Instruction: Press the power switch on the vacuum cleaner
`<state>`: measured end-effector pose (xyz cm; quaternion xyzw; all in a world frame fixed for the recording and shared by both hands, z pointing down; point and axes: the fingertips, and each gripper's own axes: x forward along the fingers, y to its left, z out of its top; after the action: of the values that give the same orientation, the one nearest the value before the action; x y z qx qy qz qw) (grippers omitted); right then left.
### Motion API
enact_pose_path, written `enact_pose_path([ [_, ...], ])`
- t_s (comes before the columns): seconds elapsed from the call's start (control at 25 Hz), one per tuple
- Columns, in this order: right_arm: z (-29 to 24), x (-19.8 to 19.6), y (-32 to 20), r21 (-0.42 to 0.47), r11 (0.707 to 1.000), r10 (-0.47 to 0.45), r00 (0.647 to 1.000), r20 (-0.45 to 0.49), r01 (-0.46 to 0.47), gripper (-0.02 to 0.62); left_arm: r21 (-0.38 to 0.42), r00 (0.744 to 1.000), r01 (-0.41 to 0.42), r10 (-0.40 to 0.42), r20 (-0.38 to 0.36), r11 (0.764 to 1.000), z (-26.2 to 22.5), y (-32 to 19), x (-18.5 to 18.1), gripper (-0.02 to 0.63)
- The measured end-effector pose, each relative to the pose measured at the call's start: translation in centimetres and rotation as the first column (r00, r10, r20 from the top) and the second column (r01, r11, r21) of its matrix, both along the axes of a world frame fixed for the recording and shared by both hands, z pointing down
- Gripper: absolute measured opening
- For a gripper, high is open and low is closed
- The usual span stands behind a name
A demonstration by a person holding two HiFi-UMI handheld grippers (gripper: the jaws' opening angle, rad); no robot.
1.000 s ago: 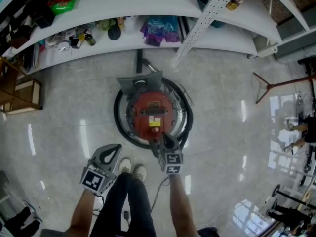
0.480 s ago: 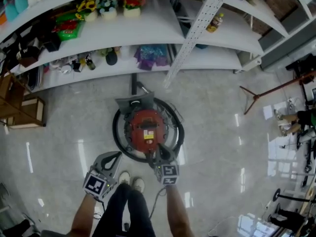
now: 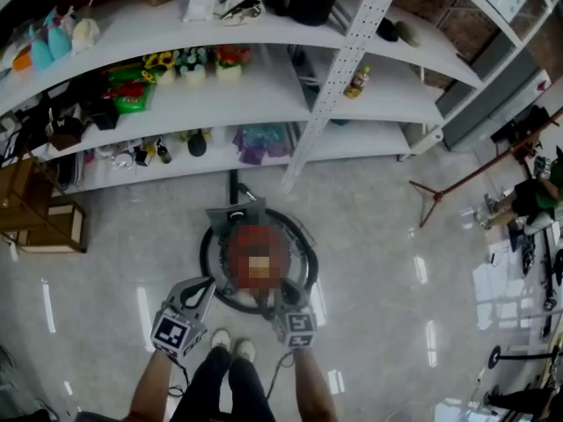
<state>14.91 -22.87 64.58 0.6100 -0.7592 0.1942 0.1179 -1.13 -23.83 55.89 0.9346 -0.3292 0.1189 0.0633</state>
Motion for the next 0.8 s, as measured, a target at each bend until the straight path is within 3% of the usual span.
enact_pose_path([
  [0.36,-7.3,0.4,2.2,0.006,0.998,0.067,0.998,0.012,-0.068,0.002,0.022,0.999,0.034,-0.034,0.008,0.999,-5.8,1.1,-2.1,0.008],
  [0.52,-10.9,0.1,3.4,0.029,0.997,0.069,0.998,0.014,-0.069,0.002,0.009,0.998,0.052,-0.052,-0.026,0.999,-9.0,2.1,-2.1,0.008],
  [0.8,-16.8,-1.4,5.1,0.098,0.993,0.058,0.998,0.022,-0.060,0.002,0.060,0.999,0.013,-0.012,-0.031,0.998,-13.2,3.4,-1.3,0.006],
])
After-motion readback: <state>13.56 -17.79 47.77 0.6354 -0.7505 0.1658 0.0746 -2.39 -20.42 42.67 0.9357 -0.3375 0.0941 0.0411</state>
